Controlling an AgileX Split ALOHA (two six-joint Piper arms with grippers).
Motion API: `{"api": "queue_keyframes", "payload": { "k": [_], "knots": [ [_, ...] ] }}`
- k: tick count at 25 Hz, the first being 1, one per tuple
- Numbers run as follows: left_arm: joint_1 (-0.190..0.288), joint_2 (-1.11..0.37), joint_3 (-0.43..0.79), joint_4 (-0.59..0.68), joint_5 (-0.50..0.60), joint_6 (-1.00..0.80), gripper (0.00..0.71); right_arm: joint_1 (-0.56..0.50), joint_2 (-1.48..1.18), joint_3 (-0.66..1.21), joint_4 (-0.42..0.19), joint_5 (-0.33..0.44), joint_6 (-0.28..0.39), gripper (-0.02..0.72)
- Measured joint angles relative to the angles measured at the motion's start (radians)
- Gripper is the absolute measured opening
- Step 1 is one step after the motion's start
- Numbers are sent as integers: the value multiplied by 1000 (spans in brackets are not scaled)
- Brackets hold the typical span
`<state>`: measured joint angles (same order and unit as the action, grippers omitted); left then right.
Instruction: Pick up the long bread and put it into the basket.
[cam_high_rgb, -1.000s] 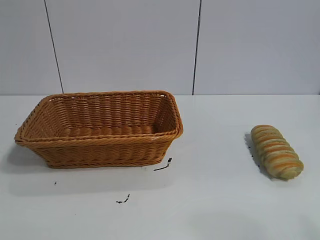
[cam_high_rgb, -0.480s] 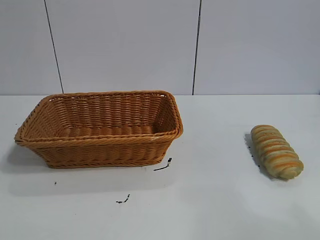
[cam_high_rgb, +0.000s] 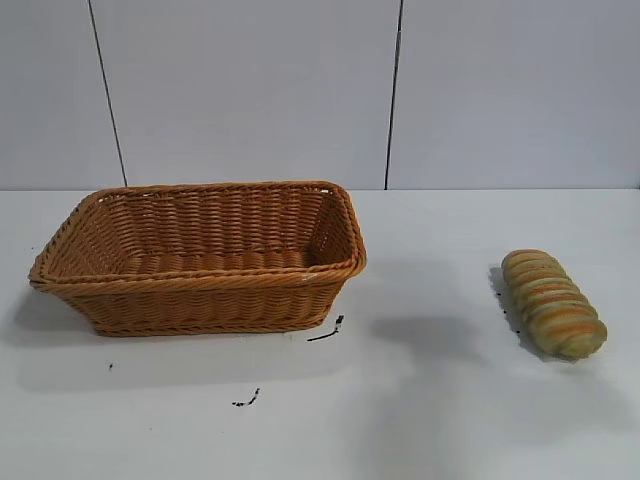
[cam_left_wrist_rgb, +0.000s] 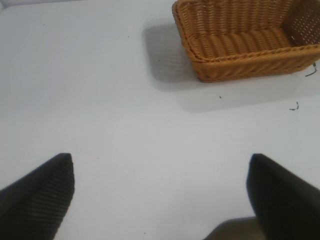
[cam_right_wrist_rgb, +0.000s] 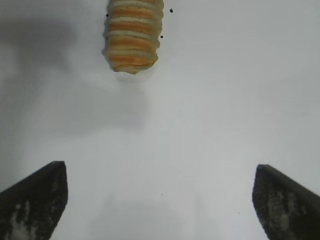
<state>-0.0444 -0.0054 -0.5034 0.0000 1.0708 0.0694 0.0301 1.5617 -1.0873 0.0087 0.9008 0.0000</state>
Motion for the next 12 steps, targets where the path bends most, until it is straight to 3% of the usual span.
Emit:
{"api": "queue_keyframes", "payload": {
  "k": [12],
  "knots": [
    [0,0,0,0,0,0,696,33,407,-275,1,-62,18,693]
  ]
}}
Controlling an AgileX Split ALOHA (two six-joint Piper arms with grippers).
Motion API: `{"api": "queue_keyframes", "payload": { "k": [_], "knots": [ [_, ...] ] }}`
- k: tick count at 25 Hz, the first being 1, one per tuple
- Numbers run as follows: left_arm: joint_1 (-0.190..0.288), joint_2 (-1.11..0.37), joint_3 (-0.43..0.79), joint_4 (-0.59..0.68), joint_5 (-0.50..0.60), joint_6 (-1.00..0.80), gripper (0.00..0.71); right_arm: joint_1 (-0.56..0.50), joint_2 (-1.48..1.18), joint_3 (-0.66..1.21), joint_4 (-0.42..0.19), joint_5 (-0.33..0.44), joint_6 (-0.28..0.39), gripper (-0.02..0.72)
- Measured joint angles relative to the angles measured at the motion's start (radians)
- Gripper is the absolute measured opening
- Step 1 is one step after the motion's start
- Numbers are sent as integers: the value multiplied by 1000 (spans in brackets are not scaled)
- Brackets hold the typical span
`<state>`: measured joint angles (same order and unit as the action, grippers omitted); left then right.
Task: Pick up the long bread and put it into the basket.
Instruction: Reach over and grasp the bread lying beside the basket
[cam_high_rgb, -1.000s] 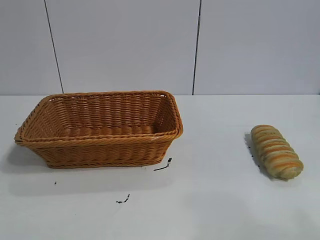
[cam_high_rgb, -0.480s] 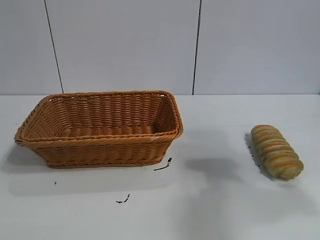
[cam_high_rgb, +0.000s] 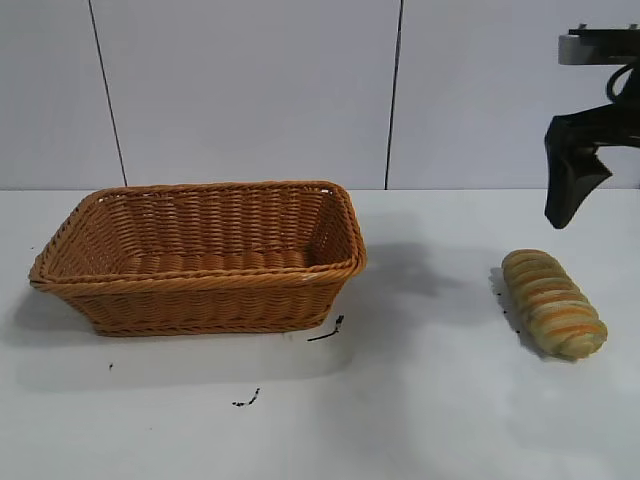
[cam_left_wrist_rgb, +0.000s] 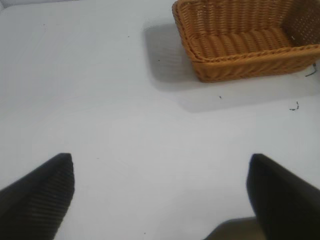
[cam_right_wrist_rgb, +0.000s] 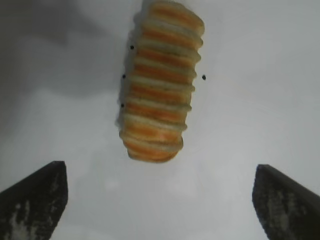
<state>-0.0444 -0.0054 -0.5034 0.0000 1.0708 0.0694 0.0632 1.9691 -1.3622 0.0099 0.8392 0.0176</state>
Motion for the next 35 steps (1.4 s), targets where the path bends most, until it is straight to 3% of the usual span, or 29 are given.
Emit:
{"api": "queue_keyframes", "payload": {
  "k": [14,16,21,23,30,35],
  "knots": [
    [0,0,0,0,0,0,696,0,160,-12,0,-33,24,680],
    [0,0,0,0,0,0,696,0,160,-14,0,-33,24,597],
    [0,0,0,0,0,0,696,0,160,-15,0,-27,24,237],
    [0,0,0,0,0,0,696,0,159,-15,0,-27,24,160],
    [0,0,0,0,0,0,696,0,37,-17,0,-15,23,124],
    [0,0,0,0,0,0,696,0,-67,-130,0,110,-11,118]
  ]
}}
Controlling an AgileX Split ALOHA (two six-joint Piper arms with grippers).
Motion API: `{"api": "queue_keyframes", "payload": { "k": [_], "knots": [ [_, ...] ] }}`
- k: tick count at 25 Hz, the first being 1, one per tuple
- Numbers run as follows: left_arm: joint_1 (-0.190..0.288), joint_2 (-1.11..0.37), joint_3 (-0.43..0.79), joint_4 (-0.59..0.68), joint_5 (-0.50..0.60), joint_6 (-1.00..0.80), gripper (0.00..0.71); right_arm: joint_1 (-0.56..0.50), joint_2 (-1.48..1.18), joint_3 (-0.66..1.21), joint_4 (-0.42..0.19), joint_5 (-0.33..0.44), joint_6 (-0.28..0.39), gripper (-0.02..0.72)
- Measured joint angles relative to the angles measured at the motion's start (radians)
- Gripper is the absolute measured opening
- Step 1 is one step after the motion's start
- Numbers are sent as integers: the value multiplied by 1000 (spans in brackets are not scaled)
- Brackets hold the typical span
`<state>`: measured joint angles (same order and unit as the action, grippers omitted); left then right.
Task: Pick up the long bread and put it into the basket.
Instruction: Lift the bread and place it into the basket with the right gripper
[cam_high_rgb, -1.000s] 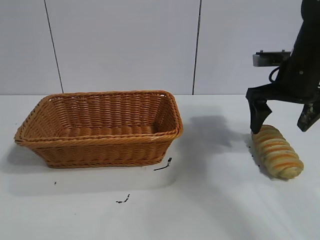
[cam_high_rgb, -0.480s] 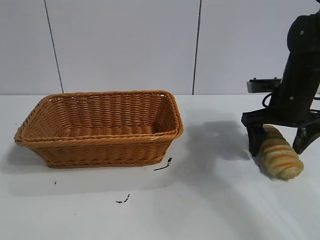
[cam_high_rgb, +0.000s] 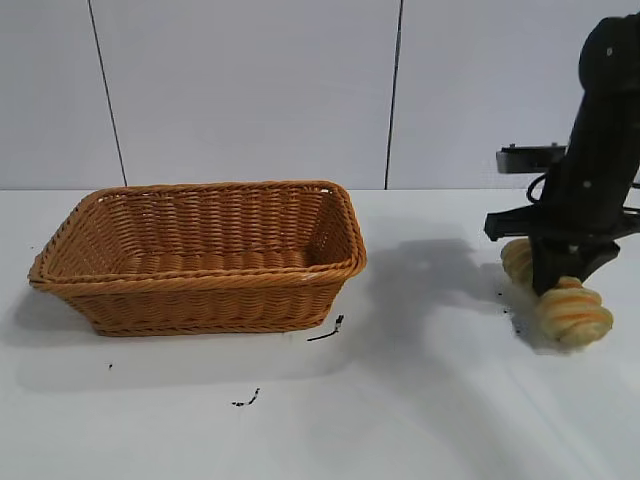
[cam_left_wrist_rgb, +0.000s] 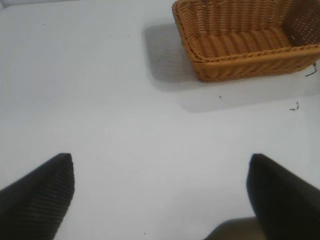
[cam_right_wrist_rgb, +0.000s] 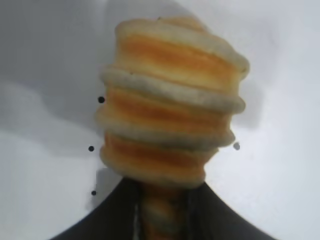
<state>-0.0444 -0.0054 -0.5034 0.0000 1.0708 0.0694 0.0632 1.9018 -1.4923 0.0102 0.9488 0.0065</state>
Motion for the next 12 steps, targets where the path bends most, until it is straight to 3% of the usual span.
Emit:
{"api": "queue_keyframes", "payload": {
  "k": [6,12],
  "knots": [
    [0,0,0,0,0,0,696,33,47,-260,-1,184,-60,115],
    [0,0,0,0,0,0,696,172,181,-527,-1,256,-92,115]
  ]
}}
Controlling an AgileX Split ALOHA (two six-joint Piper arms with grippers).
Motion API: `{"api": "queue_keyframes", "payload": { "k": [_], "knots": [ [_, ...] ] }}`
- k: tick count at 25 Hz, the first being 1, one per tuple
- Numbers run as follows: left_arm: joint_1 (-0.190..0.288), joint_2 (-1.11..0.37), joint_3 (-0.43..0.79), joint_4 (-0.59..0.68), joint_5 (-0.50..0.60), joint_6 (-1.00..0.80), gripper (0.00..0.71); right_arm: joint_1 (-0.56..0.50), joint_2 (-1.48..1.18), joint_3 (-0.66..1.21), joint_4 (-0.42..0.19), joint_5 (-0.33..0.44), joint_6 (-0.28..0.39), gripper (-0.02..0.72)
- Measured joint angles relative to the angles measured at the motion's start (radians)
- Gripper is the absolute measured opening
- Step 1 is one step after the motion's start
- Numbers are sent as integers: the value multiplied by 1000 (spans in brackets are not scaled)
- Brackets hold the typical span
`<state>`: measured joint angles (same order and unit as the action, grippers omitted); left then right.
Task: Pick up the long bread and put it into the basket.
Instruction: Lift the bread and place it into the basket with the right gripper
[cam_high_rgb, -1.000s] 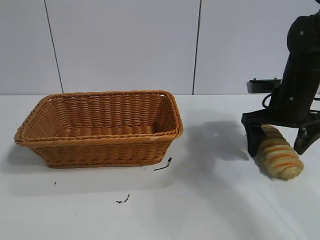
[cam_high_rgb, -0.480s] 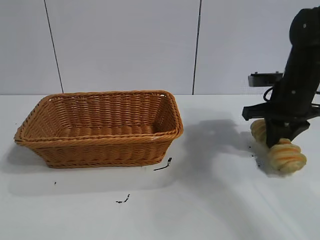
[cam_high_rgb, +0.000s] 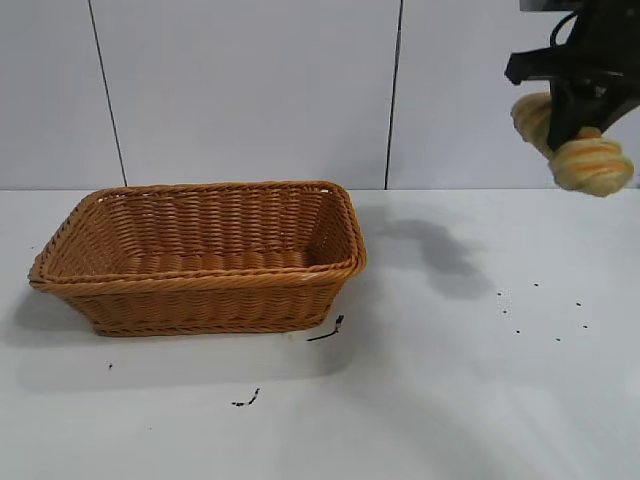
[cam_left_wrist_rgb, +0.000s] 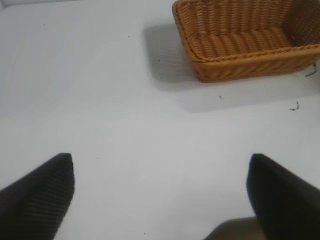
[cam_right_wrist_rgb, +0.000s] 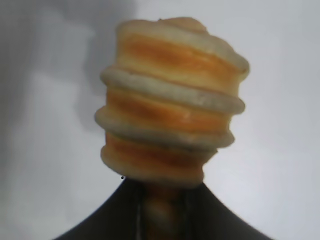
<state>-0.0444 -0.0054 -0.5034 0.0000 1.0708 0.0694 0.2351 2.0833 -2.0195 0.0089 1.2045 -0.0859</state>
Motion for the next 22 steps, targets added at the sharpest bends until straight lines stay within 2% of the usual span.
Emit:
{"api": "queue_keyframes", "payload": {
  "k": [8,11,15,17,21,22],
  "knots": [
    [0,0,0,0,0,0,696,266,173,-248,4,7,-148,115],
    [0,0,0,0,0,0,696,345,221,-273,4,-24,-219,115],
    [0,0,0,0,0,0,696,419,270,-274,3,-146,-422,115],
    [0,0,0,0,0,0,696,440,293,-275,3,-193,-572,115],
    [0,0,0,0,0,0,696,447,343,-278,24,-232,-859,115],
    [0,0,0,0,0,0,696,447,355,-278,32,-235,-905,115]
  ]
}}
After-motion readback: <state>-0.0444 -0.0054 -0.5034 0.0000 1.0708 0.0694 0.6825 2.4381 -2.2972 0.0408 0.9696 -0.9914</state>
